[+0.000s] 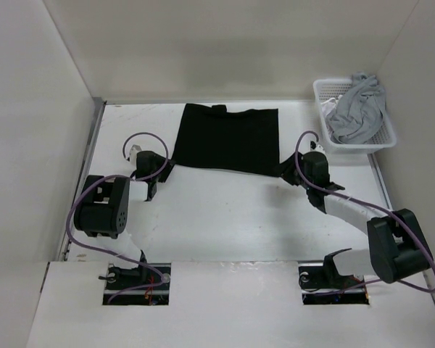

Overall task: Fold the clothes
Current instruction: Fold the tank top

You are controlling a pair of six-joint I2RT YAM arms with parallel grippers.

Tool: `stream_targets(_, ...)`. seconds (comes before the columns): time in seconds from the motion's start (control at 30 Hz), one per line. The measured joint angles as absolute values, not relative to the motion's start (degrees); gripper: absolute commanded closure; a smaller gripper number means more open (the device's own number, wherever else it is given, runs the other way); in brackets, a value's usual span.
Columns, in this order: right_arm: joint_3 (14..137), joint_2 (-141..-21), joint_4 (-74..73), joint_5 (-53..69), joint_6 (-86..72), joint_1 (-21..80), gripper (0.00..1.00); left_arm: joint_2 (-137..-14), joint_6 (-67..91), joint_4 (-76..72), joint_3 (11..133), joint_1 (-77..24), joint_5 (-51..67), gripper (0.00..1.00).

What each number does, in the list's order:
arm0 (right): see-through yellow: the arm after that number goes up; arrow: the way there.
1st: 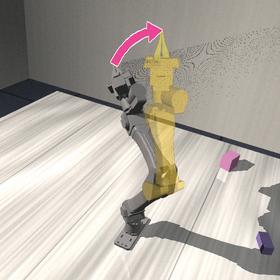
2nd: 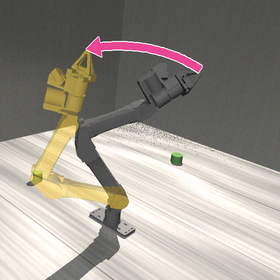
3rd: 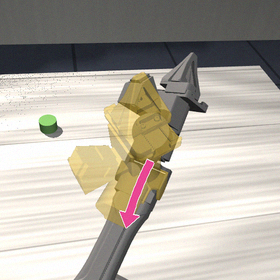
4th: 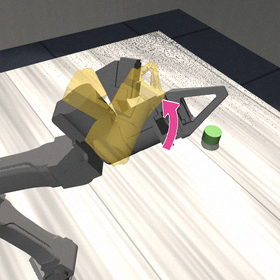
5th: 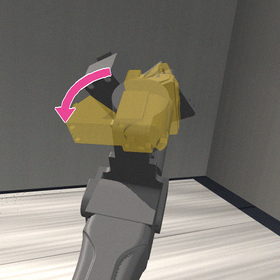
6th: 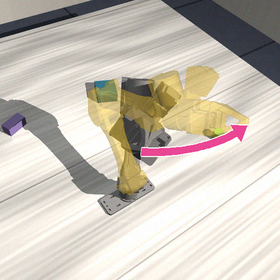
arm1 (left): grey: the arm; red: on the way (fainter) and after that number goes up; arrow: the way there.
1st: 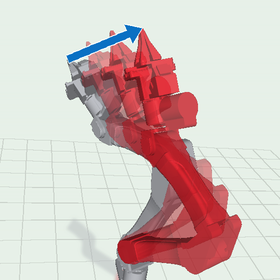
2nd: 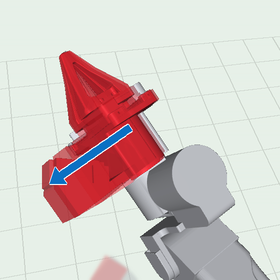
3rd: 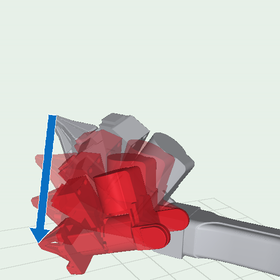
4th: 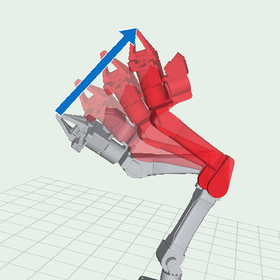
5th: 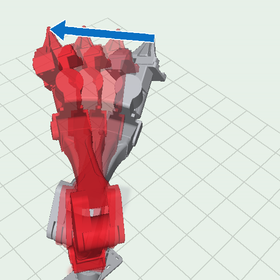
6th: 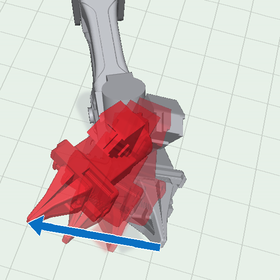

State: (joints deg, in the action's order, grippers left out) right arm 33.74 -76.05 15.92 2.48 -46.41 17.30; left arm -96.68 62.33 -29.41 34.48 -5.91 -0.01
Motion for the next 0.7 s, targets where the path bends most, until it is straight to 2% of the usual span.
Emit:
stream_targets(0.07,31.29,-76.03,16.62,2.31,-46.72,16.82,0.61,-98.30,63.40,-31.46,34.68,-5.52,0.32,0.74)
stream_targets(0.2,28.95,-77.19,18.28,1.69,-47.83,16.08,0.60,-100.84,64.88,-34.37,35.27,-5.19,0.19,0.80)
stream_targets(0.43,28.69,-83.79,22.92,-0.14,-51.16,15.33,0.52,-104.05,66.35,-37.36,36.95,-5.17,-0.08,0.80)
stream_targets(0.57,28.64,-86.21,23.79,-0.69,-52.58,14.90,0.51,-104.92,67.11,-38.52,37.04,-5.15,-0.32,0.91)
stream_targets(0.7,28.69,-86.35,24.25,-0.93,-53.32,14.57,0.53,-105.12,67.31,-38.48,37.04,-5.06,-0.60,0.98)
